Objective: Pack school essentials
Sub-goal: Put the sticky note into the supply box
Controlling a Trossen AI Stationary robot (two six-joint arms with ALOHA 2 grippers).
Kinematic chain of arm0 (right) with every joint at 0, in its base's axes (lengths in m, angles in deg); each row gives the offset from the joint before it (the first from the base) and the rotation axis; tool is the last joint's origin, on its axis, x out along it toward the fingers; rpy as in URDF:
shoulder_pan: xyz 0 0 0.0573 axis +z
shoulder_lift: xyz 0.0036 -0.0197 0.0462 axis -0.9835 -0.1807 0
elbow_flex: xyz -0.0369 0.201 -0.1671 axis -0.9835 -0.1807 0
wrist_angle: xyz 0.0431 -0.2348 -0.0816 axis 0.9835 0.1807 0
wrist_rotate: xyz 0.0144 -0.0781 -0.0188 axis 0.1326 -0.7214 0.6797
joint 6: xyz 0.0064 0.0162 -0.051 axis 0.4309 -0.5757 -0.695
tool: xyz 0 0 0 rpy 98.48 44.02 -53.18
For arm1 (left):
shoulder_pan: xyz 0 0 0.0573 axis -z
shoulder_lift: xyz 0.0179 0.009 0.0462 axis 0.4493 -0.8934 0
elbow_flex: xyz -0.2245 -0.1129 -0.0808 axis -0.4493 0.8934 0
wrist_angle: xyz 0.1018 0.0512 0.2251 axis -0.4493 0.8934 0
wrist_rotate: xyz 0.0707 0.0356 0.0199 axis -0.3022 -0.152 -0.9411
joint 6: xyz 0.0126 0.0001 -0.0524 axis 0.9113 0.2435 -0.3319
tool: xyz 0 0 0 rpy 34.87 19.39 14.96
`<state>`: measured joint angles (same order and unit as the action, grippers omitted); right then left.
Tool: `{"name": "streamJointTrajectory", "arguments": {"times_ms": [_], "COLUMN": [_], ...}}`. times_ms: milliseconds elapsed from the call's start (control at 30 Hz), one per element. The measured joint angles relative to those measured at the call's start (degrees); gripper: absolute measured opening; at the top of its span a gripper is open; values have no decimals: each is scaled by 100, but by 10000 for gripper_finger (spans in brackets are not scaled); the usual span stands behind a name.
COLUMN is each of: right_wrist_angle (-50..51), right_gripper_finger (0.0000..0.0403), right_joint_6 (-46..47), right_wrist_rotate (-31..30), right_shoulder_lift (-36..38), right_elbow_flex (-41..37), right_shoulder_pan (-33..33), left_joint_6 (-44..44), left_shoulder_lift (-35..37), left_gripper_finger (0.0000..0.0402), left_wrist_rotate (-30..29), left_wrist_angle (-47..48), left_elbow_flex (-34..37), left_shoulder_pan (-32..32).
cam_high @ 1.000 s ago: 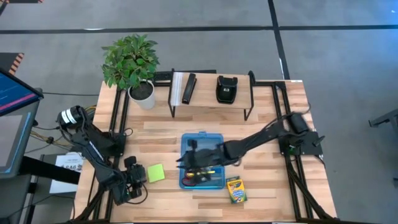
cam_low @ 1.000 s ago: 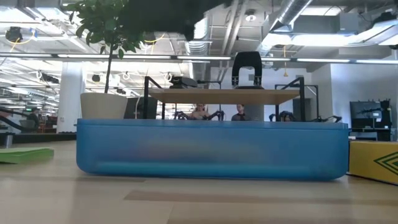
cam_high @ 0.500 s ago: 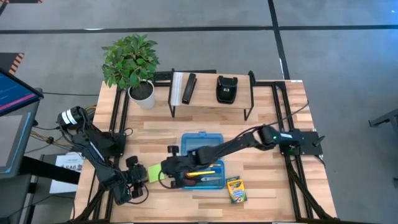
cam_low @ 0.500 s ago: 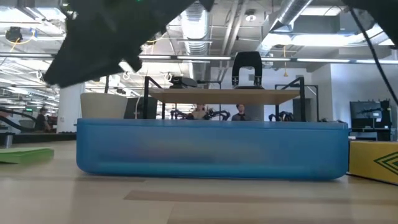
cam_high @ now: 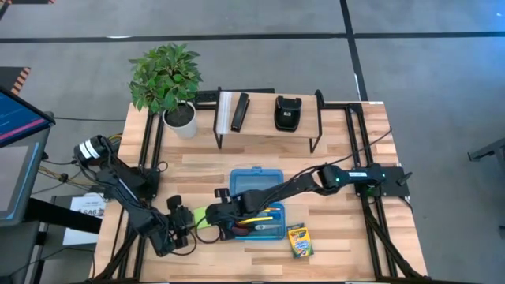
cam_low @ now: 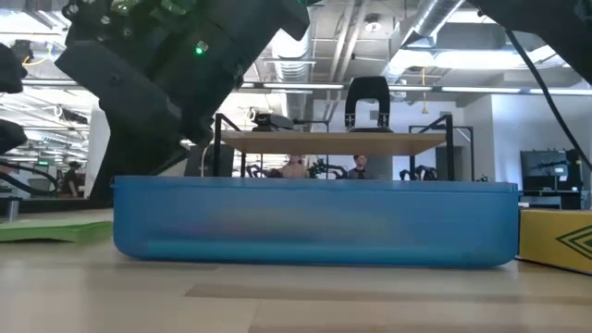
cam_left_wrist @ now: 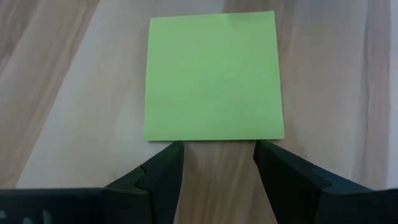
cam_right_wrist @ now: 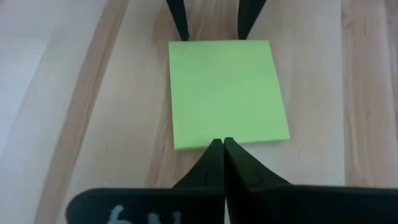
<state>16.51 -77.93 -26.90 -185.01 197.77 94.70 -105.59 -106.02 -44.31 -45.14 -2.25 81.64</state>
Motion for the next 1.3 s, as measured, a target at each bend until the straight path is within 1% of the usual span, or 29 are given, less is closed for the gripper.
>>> {"name": "streamJointTrajectory", "arguments": {"times_ms": [100,267,467,533,600,667,733,800,867,967,1100,1300], "right_wrist_angle": [-9,0,3,43,283,926,1400,1528,1614,1654,1734,1792], "right_gripper_finger": [21,6,14,15,13,7,4,6,11,11,4,7], "right_joint_6": [14,46,83,185,286,448,490,509,499,463,422,444], "right_wrist_rotate": [0,-2,-61,-66,-84,-206,-585,-1109,-1436,-1465,-1578,-1599], "right_shoulder_lift": [2,2,2,2,33,139,408,744,997,1135,1214,1260], "right_elbow_flex": [0,0,0,0,21,112,122,131,146,129,127,128], "right_shoulder_pan": [-21,-59,-141,-186,-224,-224,-148,-23,101,185,262,462], "left_joint_6": [40,163,119,155,331,536,661,761,766,788,867,912], "left_shoulder_lift": [-4,-7,-13,-11,-13,-22,-128,-224,-373,-564,-743,-813], "left_gripper_finger": [193,193,193,193,193,193,193,196,204,221,242,247], "left_wrist_rotate": [-72,-101,-78,-108,-153,-214,-213,-211,-158,-45,-89,77], "left_wrist_angle": [-8,53,624,656,437,114,-70,-86,-70,-33,-31,74], "left_elbow_flex": [2,-27,-492,-628,-691,-702,-702,-702,-704,-703,-739,-745], "left_shoulder_pan": [-48,-78,-16,-8,-14,-45,-86,-155,-269,-395,-459,-508]}}
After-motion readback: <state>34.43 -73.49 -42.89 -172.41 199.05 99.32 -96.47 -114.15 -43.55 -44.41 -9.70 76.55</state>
